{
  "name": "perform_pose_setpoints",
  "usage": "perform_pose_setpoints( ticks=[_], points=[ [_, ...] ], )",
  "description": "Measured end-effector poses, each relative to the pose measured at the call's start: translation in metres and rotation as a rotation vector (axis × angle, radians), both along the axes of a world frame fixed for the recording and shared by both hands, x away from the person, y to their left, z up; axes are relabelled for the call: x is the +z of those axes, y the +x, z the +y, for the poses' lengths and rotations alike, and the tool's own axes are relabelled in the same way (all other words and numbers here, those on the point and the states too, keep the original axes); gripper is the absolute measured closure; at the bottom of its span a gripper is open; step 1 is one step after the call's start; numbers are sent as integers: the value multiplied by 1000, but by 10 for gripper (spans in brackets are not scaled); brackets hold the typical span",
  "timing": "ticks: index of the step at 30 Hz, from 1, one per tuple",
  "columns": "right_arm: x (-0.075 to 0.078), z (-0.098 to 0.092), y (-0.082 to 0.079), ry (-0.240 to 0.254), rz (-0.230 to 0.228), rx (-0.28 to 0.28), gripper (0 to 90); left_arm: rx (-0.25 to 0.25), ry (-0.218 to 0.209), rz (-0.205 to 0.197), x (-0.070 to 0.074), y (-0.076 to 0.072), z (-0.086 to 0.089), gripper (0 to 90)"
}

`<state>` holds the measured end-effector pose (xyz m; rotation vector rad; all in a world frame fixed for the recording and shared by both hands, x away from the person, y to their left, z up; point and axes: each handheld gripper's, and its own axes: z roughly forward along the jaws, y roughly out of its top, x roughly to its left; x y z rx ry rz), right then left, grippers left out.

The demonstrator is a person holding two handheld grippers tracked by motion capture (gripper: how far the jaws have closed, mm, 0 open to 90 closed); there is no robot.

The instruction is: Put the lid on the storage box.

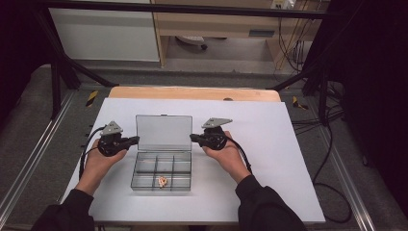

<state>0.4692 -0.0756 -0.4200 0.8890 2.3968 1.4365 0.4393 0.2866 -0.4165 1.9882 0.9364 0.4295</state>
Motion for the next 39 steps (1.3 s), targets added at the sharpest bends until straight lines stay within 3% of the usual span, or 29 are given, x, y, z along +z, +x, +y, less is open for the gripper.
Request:
perform_pose_setpoints(
  ticks=[39],
  points=[
    [11,-2,-8,8,-22,19,900,-25,-18,-6,5,-5,1,900]
  ],
)
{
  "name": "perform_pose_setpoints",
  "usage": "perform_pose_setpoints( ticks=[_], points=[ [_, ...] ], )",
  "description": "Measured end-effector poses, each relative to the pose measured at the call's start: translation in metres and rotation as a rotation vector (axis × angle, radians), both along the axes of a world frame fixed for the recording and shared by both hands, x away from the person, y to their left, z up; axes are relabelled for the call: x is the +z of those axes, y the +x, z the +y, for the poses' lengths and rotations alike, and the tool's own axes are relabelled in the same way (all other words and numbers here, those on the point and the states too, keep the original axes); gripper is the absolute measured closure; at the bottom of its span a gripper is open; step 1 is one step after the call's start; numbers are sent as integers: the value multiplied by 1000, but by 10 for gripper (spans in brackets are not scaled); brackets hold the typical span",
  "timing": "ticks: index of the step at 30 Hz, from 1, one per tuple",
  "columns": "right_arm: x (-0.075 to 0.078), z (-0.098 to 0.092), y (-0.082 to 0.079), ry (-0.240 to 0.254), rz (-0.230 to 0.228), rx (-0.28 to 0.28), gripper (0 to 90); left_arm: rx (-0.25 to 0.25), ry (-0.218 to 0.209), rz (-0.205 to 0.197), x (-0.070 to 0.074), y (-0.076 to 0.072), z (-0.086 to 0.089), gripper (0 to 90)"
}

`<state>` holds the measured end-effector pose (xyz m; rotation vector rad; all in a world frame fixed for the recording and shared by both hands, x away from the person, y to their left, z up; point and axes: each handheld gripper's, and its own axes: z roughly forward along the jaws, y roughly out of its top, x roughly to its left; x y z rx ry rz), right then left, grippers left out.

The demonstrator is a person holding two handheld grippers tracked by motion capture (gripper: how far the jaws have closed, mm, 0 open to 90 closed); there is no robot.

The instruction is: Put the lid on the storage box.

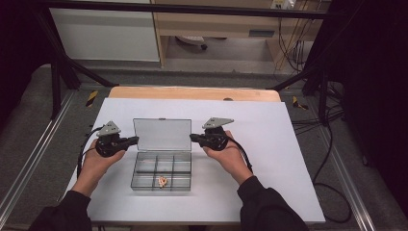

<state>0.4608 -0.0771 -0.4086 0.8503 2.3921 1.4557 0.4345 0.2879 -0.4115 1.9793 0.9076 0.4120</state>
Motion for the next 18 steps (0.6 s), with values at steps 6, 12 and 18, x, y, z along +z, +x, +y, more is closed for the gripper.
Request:
perform_pose_setpoints(
  ticks=[6,12,18],
  points=[
    [1,0,-1,-1,-3,4,900,-3,1,-4,1,-1,0,900],
    [2,0,-2,0,-4,6,900,-4,0,-4,1,-2,0,900],
    [3,0,-3,1,-7,8,900,-8,0,-5,2,-3,1,900]
  ],
)
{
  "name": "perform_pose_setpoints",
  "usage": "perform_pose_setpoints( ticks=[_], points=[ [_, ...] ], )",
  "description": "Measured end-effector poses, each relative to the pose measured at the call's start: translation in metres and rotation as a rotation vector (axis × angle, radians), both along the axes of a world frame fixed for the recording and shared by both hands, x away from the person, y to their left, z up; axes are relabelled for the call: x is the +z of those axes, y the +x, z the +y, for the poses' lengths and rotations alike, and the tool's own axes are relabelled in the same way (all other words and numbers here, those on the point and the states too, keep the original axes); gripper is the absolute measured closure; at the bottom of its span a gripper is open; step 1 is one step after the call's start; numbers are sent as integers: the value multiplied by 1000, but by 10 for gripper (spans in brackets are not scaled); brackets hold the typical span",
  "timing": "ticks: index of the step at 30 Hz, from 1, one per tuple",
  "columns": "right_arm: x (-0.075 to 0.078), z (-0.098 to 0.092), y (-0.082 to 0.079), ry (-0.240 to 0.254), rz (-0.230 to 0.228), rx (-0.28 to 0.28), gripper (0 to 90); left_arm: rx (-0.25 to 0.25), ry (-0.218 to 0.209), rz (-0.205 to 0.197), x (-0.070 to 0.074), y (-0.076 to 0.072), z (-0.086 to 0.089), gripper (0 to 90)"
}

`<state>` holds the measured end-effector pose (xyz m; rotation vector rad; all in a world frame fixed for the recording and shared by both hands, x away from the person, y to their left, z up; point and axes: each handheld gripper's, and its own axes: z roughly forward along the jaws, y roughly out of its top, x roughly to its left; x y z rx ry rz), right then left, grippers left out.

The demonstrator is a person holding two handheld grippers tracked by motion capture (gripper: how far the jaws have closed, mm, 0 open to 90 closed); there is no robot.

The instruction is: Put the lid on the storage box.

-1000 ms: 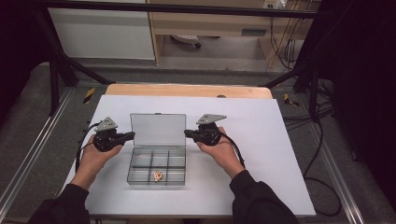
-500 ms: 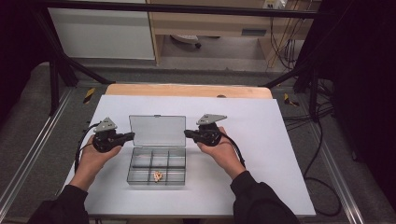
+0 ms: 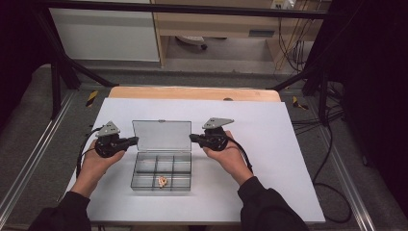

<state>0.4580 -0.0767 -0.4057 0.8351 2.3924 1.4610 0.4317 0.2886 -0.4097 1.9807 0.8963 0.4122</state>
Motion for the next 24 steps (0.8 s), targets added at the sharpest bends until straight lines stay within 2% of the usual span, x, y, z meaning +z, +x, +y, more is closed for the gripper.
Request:
perform_pose_setpoints(
  ticks=[24],
  points=[
    [6,-1,-6,-4,-13,16,900,-10,-4,-5,3,-4,1,900]
  ],
)
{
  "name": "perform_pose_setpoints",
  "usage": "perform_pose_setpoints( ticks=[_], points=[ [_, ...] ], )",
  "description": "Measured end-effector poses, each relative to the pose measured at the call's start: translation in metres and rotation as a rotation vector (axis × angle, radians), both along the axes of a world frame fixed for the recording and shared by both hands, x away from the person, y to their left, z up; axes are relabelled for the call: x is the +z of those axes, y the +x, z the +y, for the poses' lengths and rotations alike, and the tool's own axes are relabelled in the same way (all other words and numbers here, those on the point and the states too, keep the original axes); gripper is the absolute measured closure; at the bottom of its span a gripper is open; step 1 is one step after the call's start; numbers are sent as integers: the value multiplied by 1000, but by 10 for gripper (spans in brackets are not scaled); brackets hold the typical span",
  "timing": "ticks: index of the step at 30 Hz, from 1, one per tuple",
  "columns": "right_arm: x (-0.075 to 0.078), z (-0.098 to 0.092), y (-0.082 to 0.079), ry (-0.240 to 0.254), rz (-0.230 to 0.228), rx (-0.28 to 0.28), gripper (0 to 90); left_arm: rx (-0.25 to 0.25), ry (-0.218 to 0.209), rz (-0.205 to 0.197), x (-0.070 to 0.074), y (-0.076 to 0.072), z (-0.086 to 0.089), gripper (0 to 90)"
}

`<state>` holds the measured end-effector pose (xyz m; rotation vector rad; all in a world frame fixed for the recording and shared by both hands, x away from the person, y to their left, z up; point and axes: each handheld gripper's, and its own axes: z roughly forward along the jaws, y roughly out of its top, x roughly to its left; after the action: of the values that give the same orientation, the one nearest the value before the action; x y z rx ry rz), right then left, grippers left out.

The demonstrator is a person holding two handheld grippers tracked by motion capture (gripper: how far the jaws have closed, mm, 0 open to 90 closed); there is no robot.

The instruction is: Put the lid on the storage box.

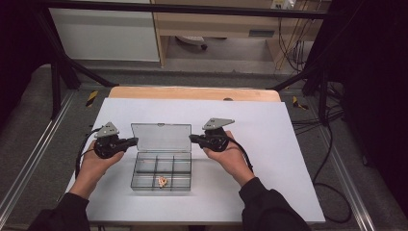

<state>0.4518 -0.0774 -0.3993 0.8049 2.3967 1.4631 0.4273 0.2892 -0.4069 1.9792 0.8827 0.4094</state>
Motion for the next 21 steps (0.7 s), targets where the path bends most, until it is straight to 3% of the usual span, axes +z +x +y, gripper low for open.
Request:
perform_pose_setpoints(
  ticks=[21],
  points=[
    [6,0,-9,-27,-6,18,900,-6,-16,1,-1,-7,2,900]
  ],
)
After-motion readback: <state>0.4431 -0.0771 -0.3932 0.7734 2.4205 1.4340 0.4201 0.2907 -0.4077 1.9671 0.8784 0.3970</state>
